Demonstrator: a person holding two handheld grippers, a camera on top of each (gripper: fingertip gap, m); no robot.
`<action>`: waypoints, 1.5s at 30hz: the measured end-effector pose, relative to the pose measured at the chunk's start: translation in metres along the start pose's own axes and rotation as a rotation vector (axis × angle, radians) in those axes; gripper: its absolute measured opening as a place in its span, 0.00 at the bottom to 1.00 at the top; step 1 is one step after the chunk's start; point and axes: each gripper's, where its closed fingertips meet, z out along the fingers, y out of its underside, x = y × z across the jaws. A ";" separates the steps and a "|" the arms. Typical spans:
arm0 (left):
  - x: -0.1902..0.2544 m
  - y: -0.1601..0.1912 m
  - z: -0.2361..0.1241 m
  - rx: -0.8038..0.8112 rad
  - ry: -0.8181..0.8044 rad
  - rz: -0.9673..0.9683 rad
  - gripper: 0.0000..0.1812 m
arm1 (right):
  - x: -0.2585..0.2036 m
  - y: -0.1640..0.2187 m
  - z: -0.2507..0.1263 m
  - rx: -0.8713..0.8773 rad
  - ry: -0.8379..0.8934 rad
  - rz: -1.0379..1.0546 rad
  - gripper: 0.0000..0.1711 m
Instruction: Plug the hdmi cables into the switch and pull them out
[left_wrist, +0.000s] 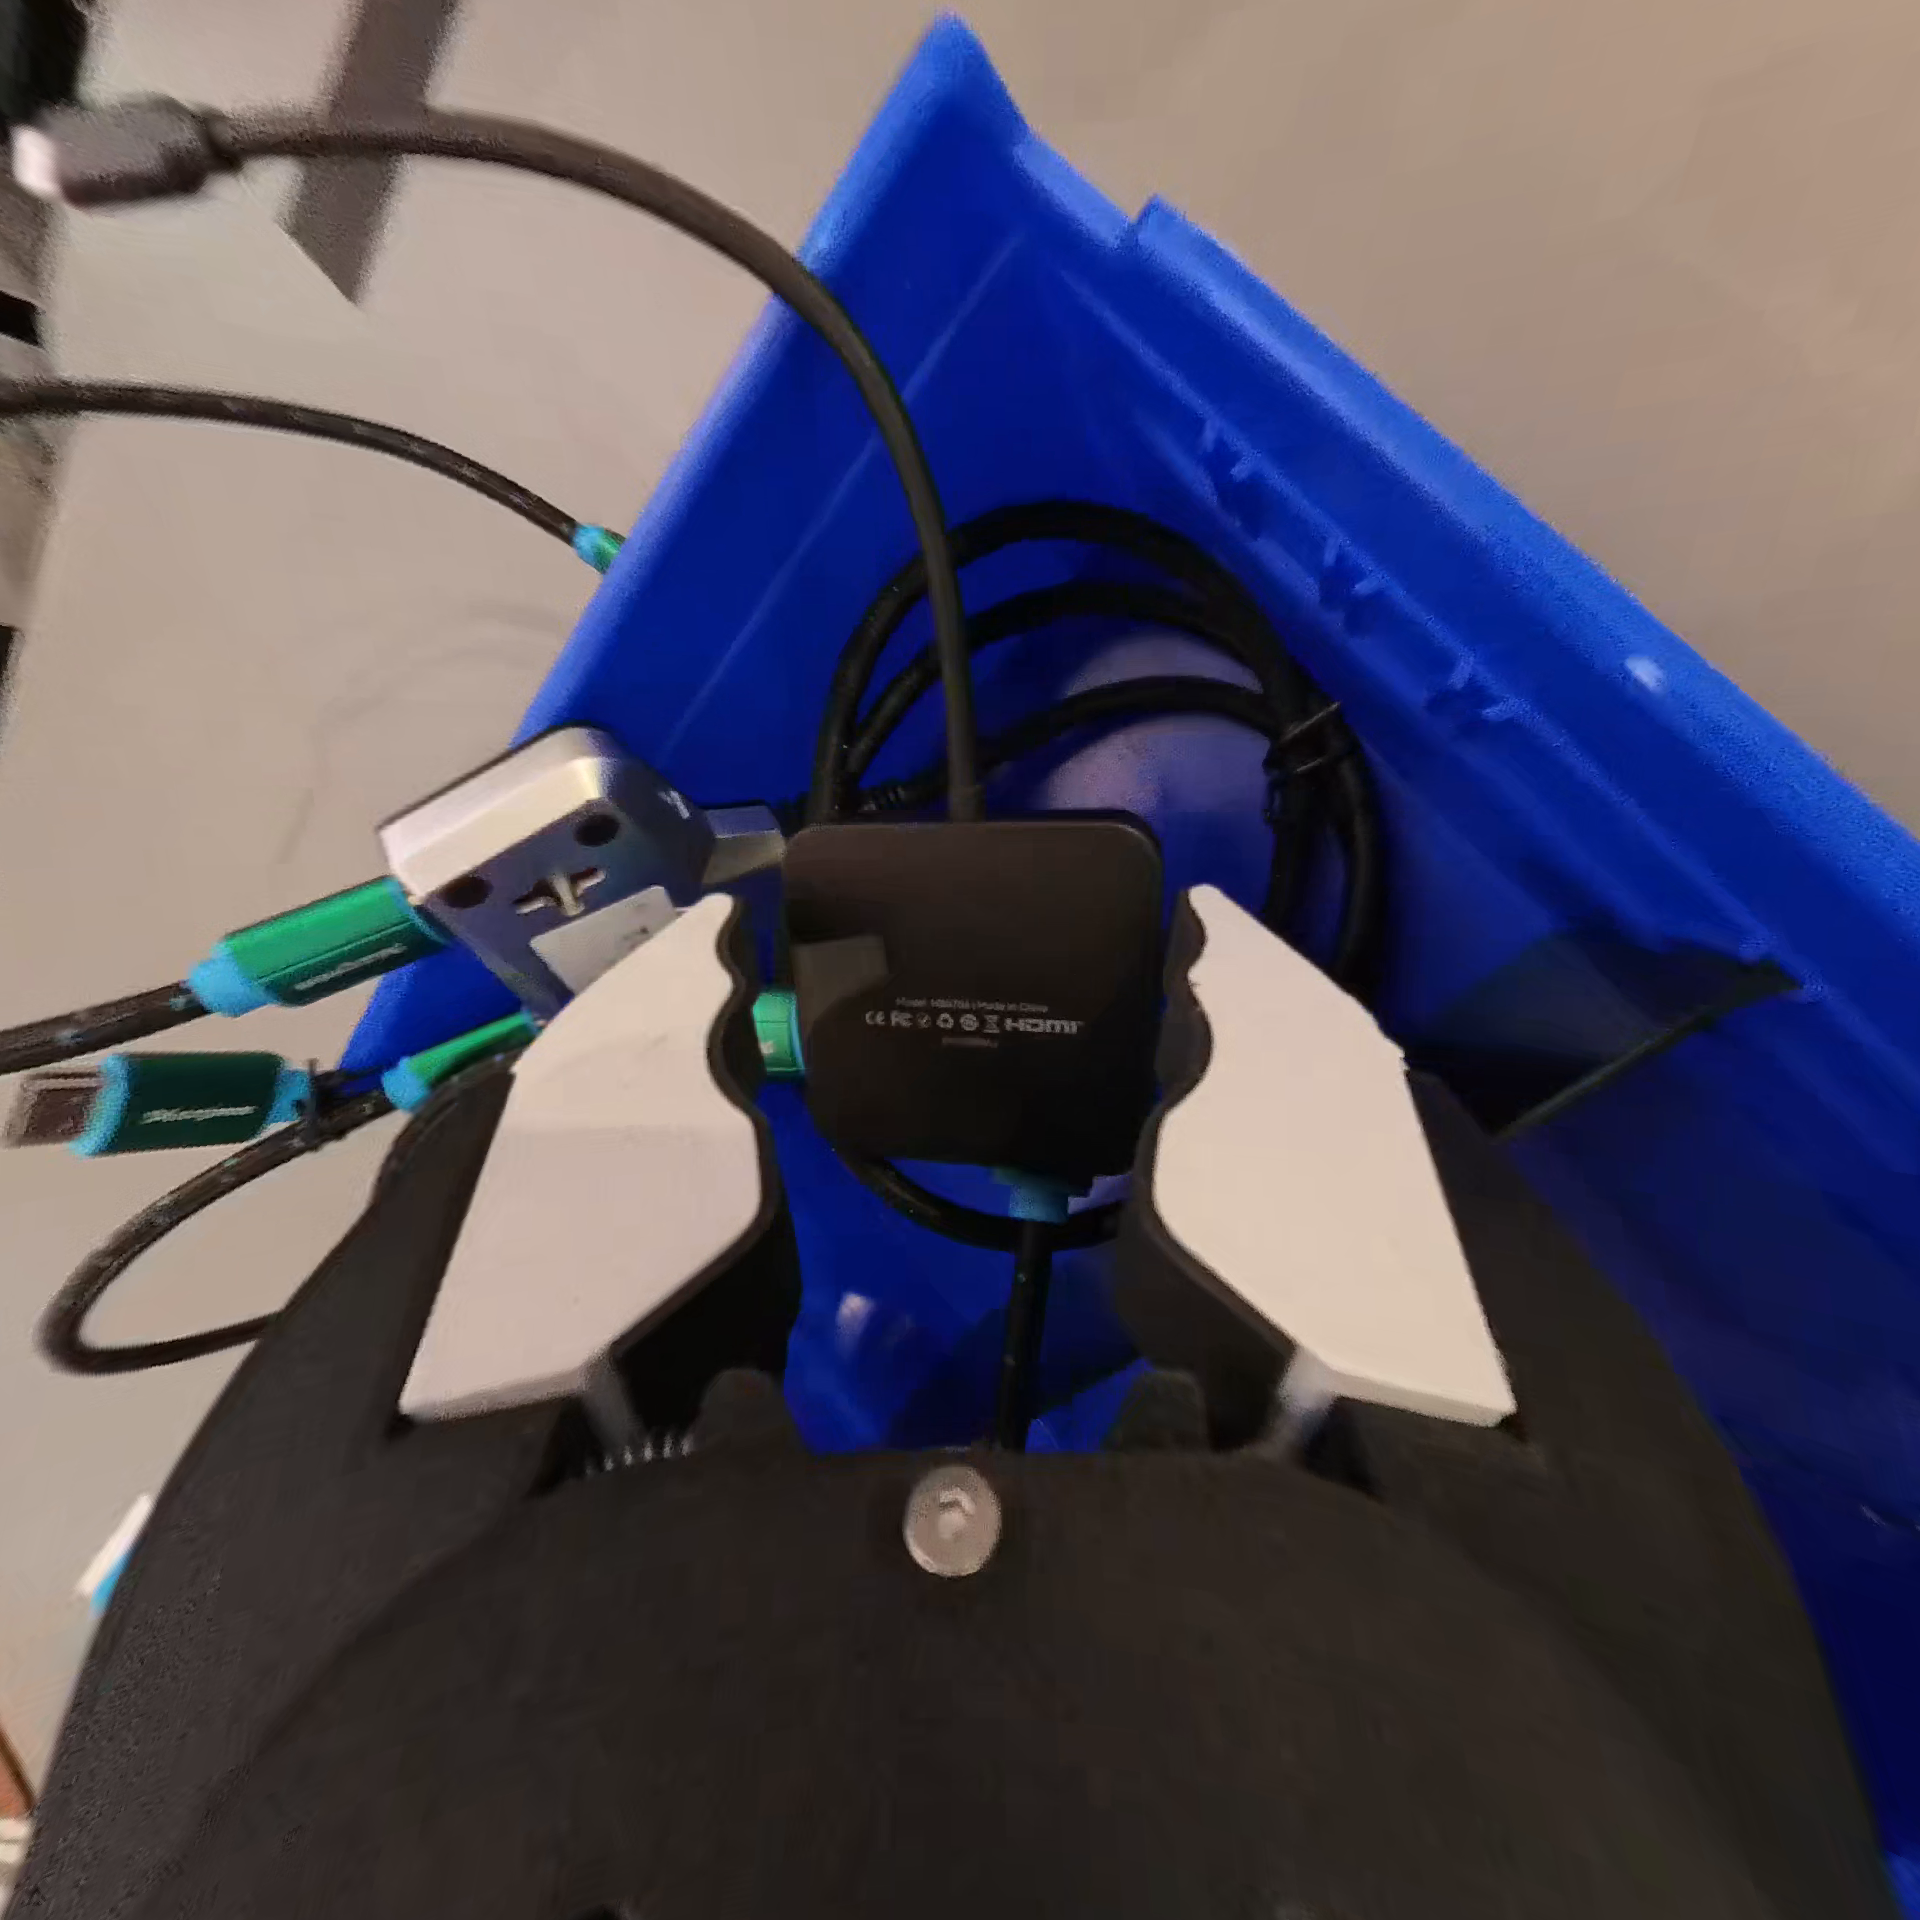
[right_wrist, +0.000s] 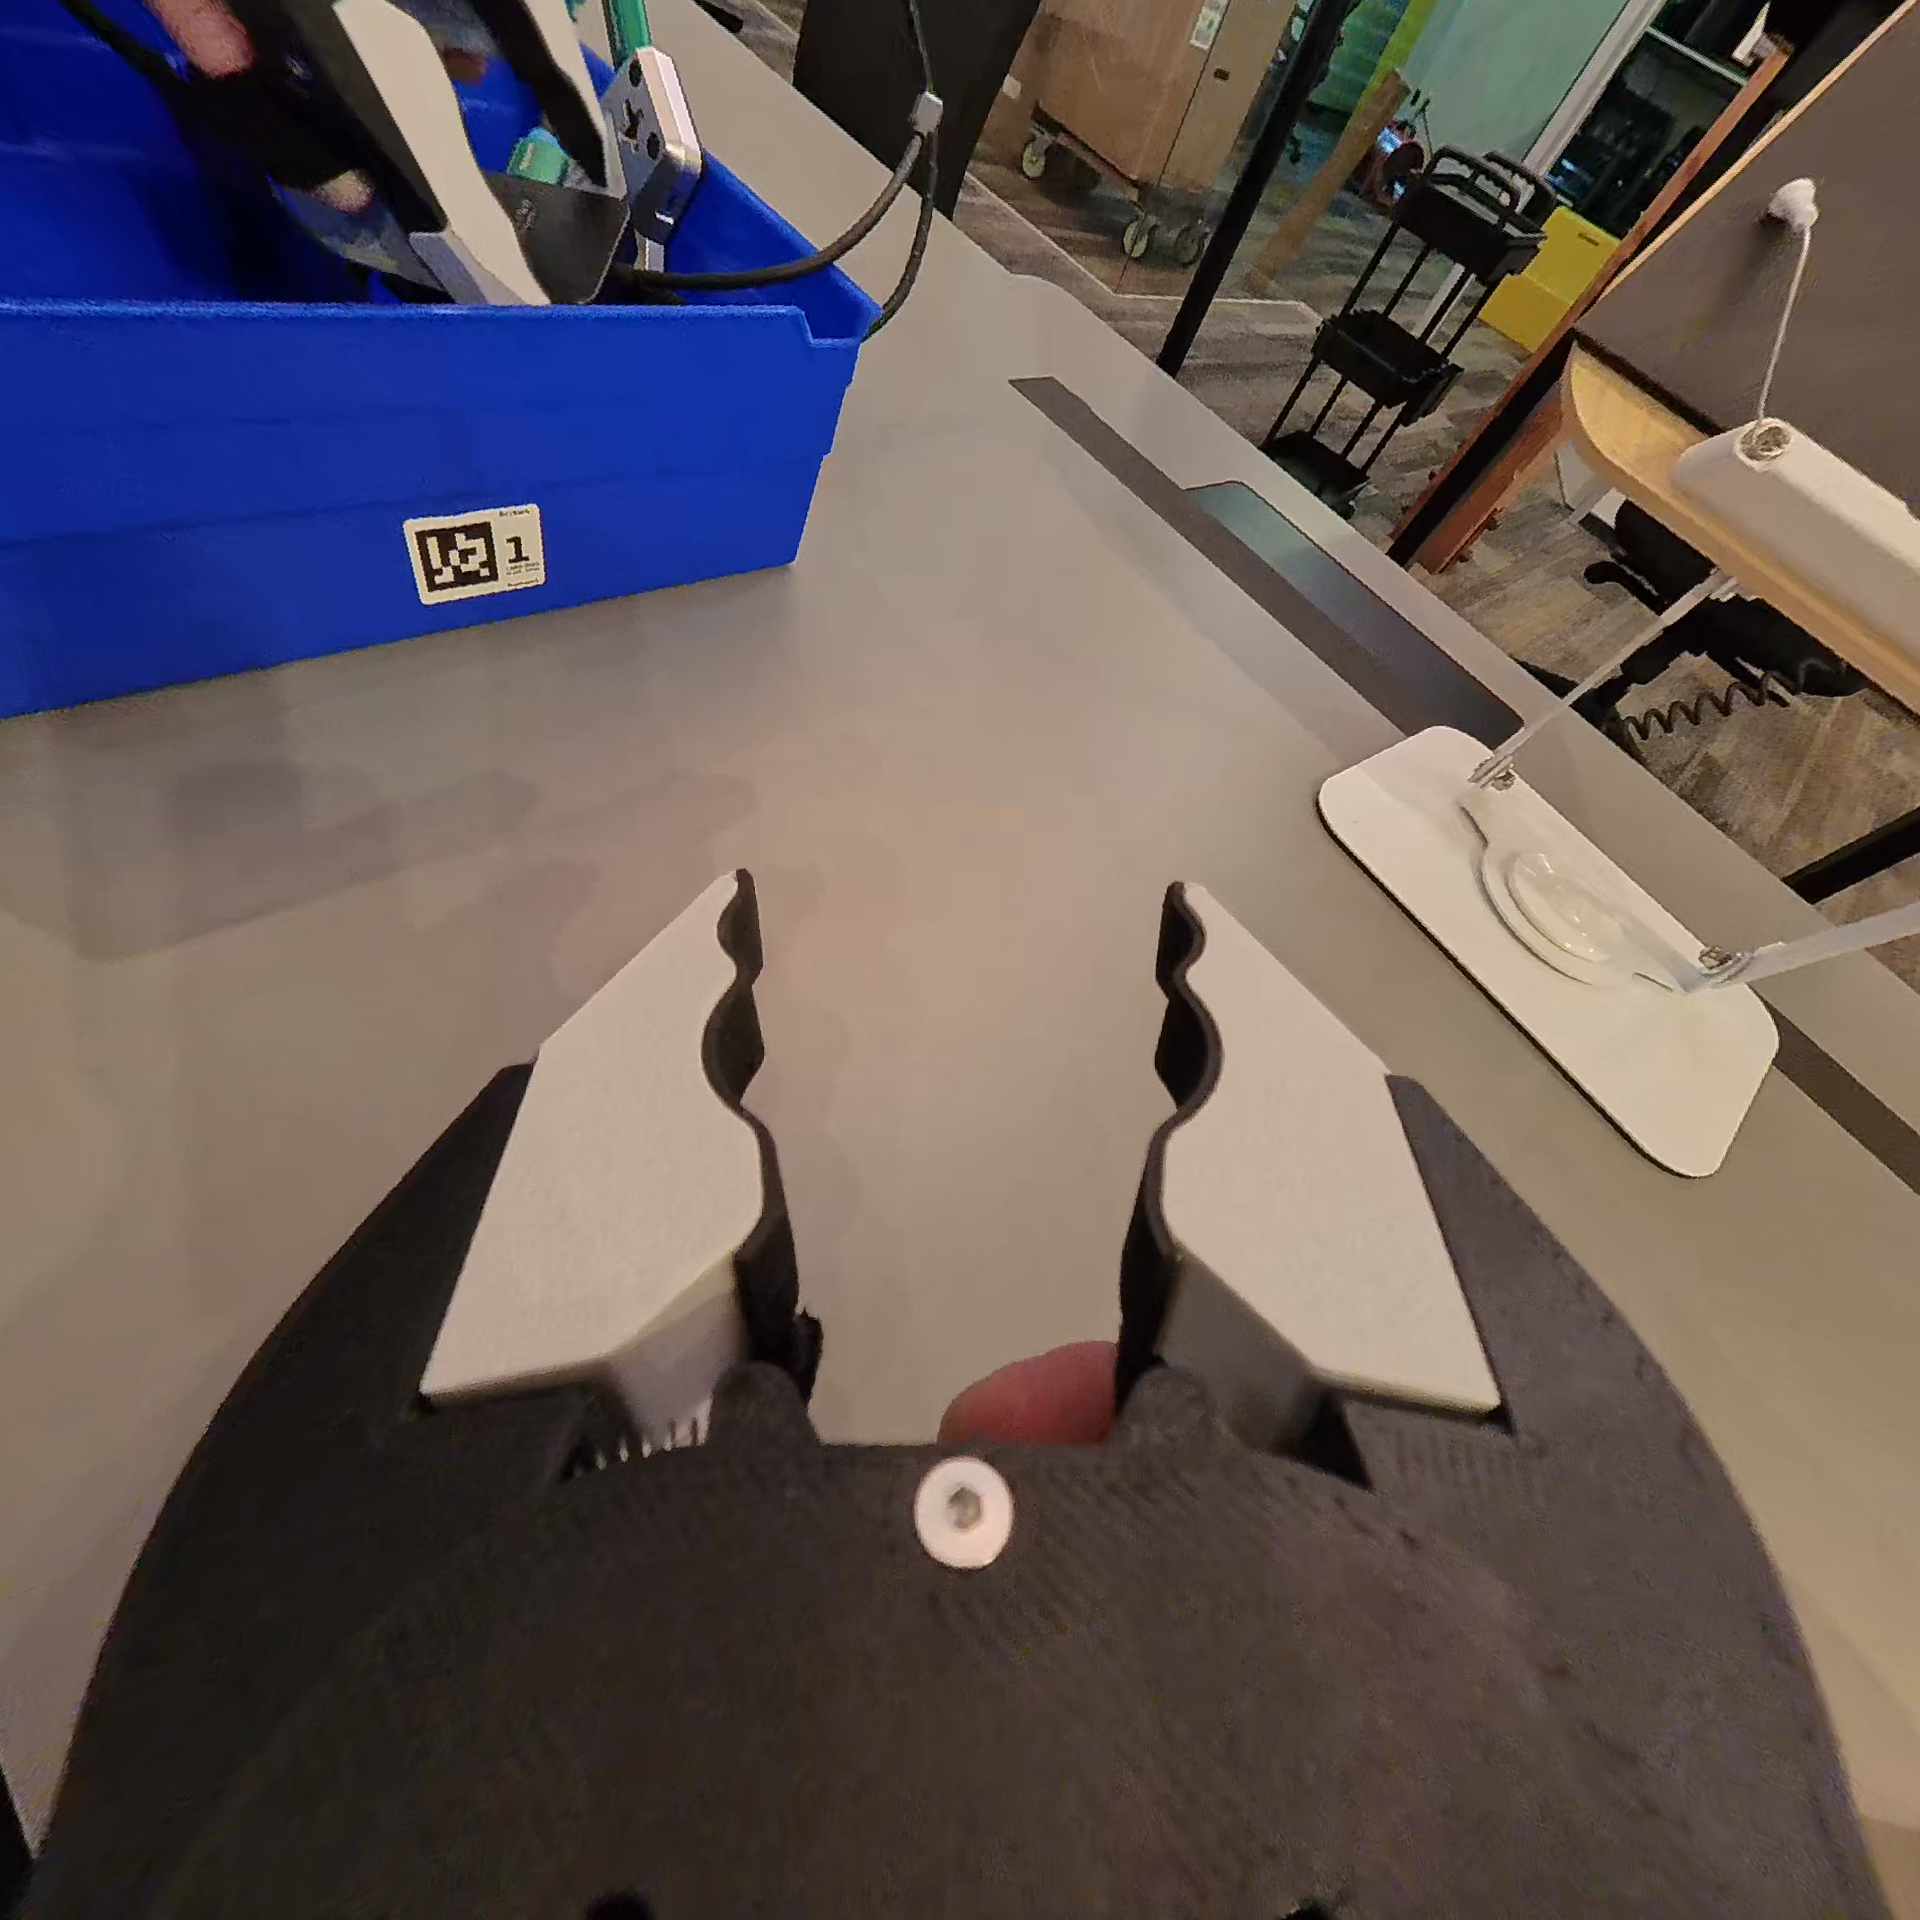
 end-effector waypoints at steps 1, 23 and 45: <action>0.000 0.001 0.002 -0.017 0.021 -0.010 0.42 | 0.000 0.000 0.000 -0.001 0.000 0.000 0.44; -0.032 -0.050 -0.098 0.349 -0.112 -0.078 0.39 | 0.000 -0.001 -0.001 0.008 -0.018 0.049 0.43; -0.018 -0.169 -0.249 0.797 -0.136 0.011 0.39 | 0.010 -0.010 -0.008 0.067 -0.031 0.162 0.40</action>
